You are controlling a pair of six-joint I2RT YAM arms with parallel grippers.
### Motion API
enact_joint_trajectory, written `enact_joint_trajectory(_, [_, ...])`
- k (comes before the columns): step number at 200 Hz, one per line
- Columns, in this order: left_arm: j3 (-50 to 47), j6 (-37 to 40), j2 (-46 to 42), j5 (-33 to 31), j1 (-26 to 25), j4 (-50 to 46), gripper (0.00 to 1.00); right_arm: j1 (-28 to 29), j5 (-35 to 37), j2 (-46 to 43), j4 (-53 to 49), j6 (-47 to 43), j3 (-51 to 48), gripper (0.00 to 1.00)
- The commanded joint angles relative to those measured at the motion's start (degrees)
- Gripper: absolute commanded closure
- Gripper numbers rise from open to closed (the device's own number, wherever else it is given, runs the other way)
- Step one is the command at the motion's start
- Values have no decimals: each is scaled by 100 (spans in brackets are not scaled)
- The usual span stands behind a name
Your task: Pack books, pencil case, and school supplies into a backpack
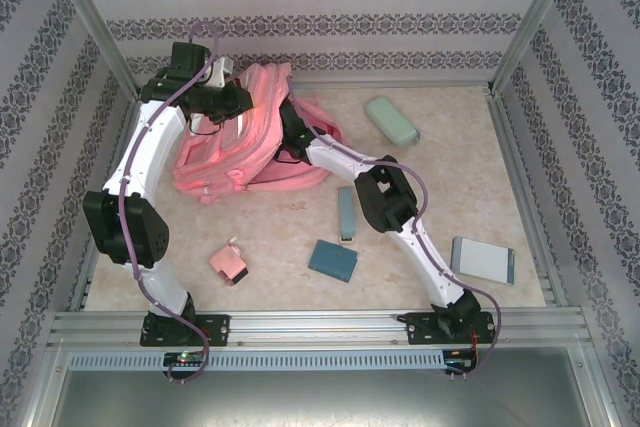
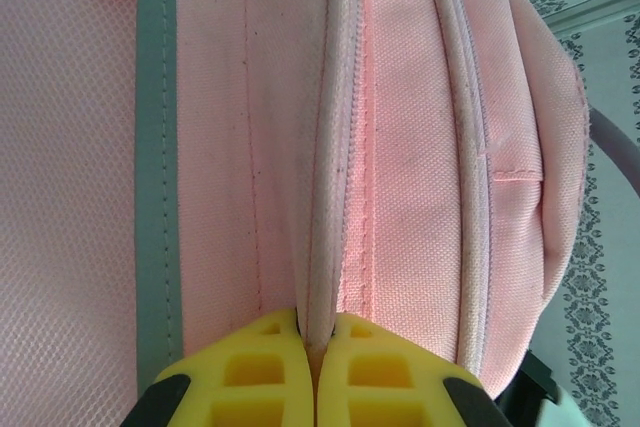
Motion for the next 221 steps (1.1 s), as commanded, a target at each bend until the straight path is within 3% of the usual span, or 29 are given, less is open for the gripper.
enact_joint_trajectory(1, [187,304,-196,61,-5,312,100,-11,36,-695,-346,-449,-554,51])
enact_joint_trajectory(78, [-345,550,-257,-306,36,400,100,-435,206,-2884,-147,-1032,-3162,48])
enact_joint_trajectory(135, [-1104,569,-283,-362,27,678,96,-1122,435,-4330,-371,-1491,-4809,48])
enact_joint_trajectory(167, [-1478,433,-257,-275,18,889,91,-1539,840,-4819,-837,-2093,-5164,46])
enact_joint_trajectory(187, [-1570,413,-251,-233,-8,927,96,-1933,1220,-4902,-1368,-2552,-5092,42])
enact_joint_trajectory(198, [-1592,413,-257,-241,-12,935,96,-2158,1532,-4909,-1574,-2818,-4996,36])
enact_joint_trajectory(221, [-1614,392,-241,-204,-34,974,97,-2596,2012,-4681,-1863,-3253,-4625,34])
